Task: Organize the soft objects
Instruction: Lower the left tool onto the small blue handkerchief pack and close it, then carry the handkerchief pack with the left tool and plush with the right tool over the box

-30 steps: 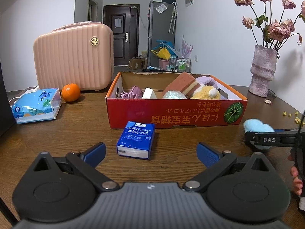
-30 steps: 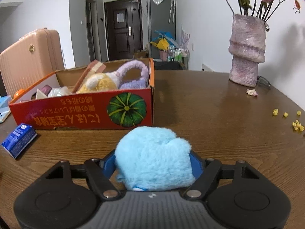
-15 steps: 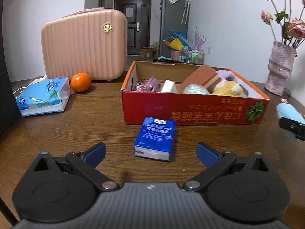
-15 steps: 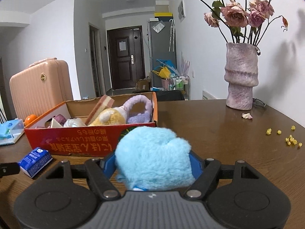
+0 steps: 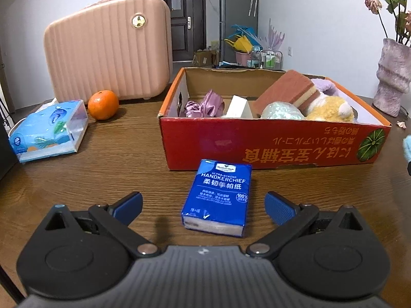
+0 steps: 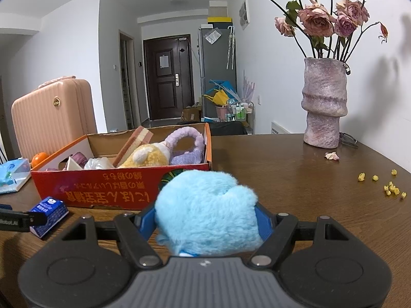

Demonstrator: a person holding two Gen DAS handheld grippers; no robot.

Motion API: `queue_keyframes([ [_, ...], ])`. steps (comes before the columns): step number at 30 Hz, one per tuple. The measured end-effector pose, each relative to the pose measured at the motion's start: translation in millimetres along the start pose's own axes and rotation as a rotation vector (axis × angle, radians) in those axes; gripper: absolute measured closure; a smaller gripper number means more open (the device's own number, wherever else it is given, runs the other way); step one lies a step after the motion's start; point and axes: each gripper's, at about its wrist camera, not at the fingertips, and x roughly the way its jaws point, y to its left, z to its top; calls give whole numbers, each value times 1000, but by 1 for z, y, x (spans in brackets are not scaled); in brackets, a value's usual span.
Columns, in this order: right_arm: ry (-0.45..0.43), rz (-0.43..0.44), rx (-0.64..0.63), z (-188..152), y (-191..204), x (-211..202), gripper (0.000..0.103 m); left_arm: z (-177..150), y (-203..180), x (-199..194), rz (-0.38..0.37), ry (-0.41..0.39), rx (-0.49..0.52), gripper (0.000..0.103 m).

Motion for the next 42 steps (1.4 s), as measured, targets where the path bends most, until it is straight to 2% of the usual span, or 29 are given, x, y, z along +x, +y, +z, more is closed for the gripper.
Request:
queue_keyframes([
  [7,6,-12,0,0,0,3,29,4,-7,13,2,15,28,1],
  [12,11,-19,1,-1,0,5,29,5,-6,18,-19,35,27,19],
  [17,14,-17,1,-1,0,5,29,4,-3,21,-12,48,10,27],
  [19,14,-17,1,-1,0,5,29,4,-2,22,-20,55,11,35],
  [21,14,-16,2,-1,0,5,28,2,-3,23,-30,61,19,48],
  [22,14,-15,3,-1,0,5,28,3,-3,23,-35,58,21,49],
  [32,16,-11,0,-1,1,6,28,1,-6,20,-27,41,28,51],
  [42,3,-1,-2,-1,1,3,28,2,-8,-2,-14,-40,17,51],
])
